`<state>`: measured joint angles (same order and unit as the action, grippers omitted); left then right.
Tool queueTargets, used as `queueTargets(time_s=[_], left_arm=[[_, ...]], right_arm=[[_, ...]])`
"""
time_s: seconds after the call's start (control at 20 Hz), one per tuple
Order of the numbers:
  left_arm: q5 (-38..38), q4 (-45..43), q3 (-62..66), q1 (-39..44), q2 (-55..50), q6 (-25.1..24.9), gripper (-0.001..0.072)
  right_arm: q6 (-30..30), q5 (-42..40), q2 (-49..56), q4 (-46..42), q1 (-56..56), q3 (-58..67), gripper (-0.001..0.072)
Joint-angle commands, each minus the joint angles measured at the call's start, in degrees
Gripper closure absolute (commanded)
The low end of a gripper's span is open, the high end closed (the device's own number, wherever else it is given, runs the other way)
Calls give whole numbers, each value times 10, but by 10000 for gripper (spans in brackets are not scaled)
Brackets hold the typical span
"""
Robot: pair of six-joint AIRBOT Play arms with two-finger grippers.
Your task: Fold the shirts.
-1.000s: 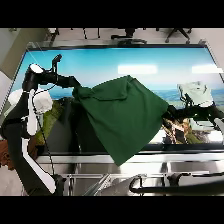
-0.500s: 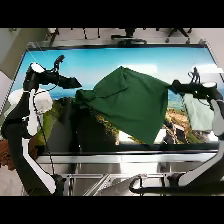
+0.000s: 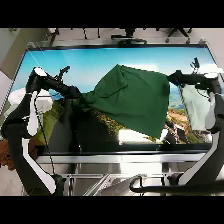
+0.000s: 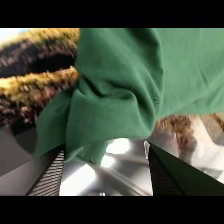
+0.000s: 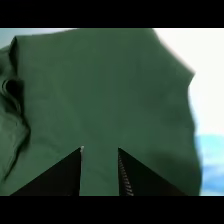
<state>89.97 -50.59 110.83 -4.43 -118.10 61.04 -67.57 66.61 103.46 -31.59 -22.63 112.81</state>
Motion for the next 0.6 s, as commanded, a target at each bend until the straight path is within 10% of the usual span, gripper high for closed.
queueTargets(time_s=[0.0, 0.55], left_arm=[[34, -47, 13, -1, 2, 1, 150], [-141, -200, -39, 62, 2, 5, 152]], right_arm=[[-54, 123, -31, -59, -56, 4, 443], [-76, 169, -274, -186, -72, -364, 467]])
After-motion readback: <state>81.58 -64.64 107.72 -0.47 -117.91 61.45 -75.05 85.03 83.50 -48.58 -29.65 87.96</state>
